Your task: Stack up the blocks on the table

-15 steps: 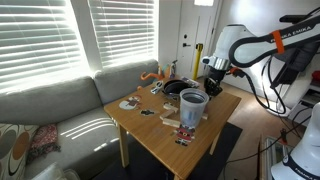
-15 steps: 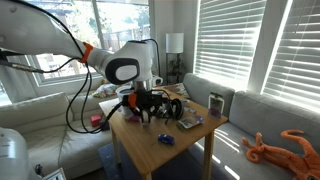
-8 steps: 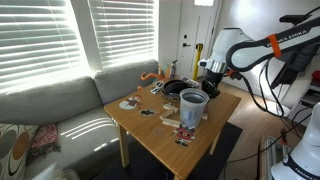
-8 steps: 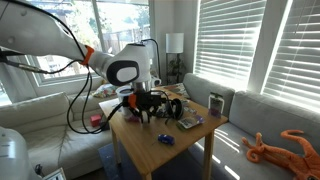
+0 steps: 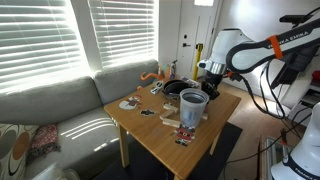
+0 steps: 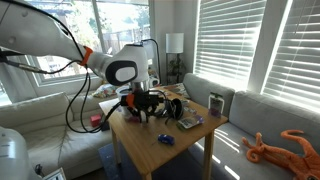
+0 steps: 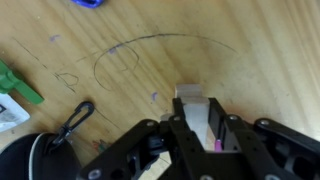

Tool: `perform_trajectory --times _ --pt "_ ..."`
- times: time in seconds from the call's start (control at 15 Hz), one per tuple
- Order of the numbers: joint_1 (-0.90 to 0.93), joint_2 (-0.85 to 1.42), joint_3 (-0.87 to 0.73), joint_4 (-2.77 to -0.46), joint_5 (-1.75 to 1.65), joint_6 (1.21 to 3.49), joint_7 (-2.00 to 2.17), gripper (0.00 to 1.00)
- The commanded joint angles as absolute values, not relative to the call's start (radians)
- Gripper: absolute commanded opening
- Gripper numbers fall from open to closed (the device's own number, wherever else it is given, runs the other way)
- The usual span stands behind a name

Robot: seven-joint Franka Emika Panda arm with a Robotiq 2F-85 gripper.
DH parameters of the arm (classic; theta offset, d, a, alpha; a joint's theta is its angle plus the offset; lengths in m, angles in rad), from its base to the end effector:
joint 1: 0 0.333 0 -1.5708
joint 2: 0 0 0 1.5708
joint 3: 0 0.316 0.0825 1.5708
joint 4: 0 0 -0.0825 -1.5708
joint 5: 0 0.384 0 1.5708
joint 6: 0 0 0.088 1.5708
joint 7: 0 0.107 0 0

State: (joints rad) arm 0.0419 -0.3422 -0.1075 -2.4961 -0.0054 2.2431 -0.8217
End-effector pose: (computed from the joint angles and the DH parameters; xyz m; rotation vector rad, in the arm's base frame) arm 0.4340 -0.0290 0.4162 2.9041 1.1665 0.1449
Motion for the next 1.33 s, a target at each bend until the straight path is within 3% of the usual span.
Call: perform_trajectory --times 0.0,1.27 --pt "0.033 -0.372 -0.1 -2.514 -0.03 2.255 -0.786 0.07" --pt "0.028 -0.391 -0.1 -2.525 -0.057 2.228 -0.757 0.07"
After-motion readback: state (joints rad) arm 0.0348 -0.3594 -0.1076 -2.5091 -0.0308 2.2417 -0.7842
